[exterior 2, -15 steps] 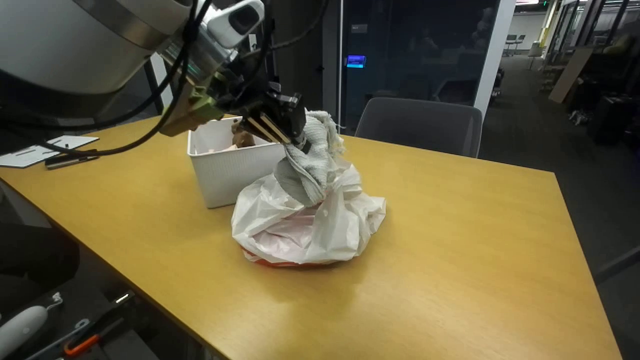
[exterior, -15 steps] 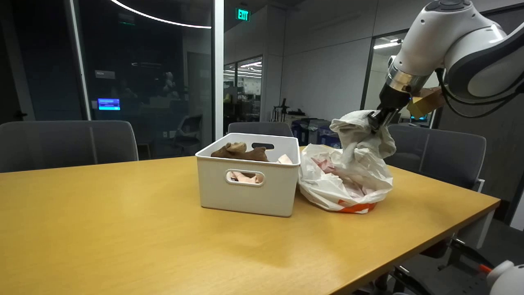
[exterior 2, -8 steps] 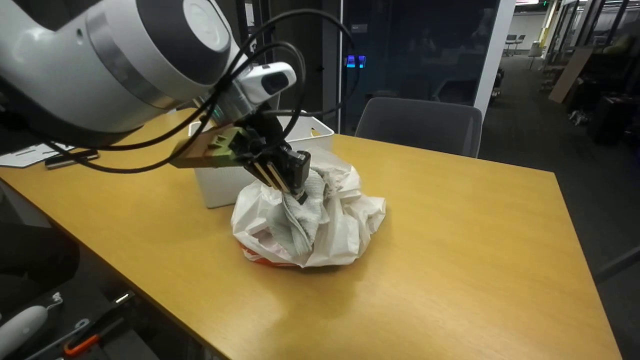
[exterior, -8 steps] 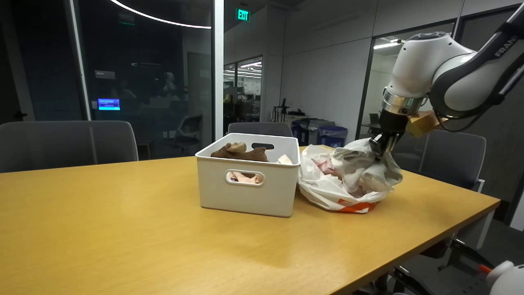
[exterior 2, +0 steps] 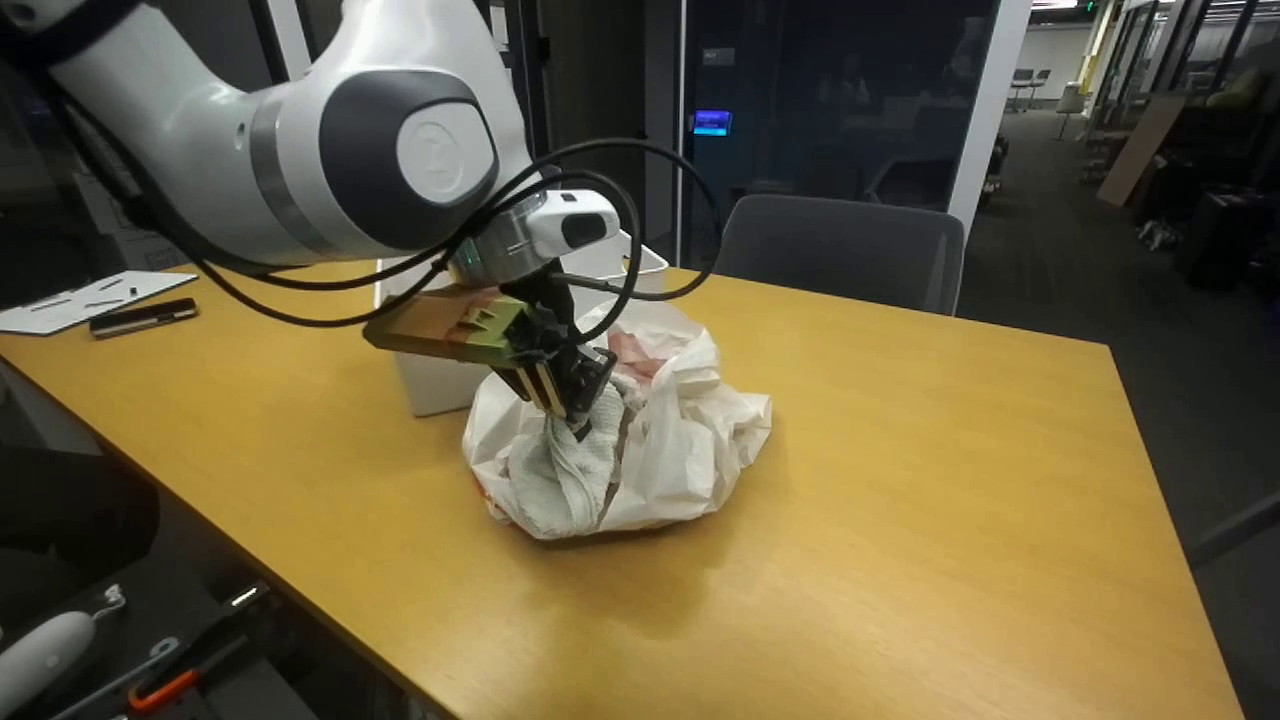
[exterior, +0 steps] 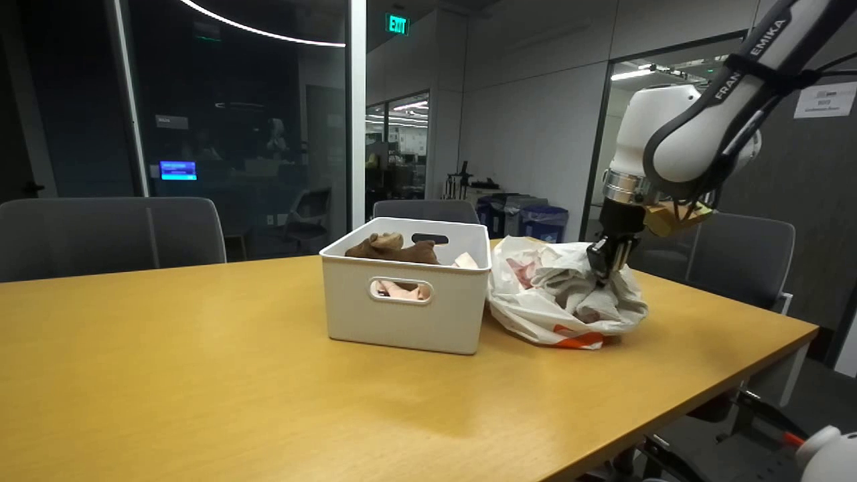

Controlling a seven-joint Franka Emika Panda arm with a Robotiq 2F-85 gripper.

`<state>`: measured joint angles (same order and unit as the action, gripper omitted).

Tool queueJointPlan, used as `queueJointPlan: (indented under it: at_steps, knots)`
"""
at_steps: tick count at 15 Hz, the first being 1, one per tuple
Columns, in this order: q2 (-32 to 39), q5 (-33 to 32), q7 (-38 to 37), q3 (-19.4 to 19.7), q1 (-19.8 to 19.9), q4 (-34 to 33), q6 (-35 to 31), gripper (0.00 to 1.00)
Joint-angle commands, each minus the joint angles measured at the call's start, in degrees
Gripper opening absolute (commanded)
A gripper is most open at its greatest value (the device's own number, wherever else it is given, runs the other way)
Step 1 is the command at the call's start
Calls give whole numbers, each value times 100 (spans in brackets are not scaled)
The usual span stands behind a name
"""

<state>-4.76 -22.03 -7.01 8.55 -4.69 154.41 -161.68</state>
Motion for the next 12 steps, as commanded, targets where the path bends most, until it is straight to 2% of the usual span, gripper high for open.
queueJointPlan:
  at_steps: [1, 4, 7, 8, 9, 10, 12]
  knots:
    - [354, 812, 1009, -355, 117, -354, -337, 3]
    - [548, 1829, 2032, -537, 75, -473, -537, 3]
    - [758, 2788, 3000, -626, 236, -667, -360, 7]
    - [798, 2962, 3216, -627, 329, -707, -326, 36]
    - [826, 3049, 3356, -624, 425, -735, -327, 37]
    - [848, 3091, 3437, -619, 524, -767, -281, 43]
    - [826, 3115, 3461, -628, 686, -791, -197, 58]
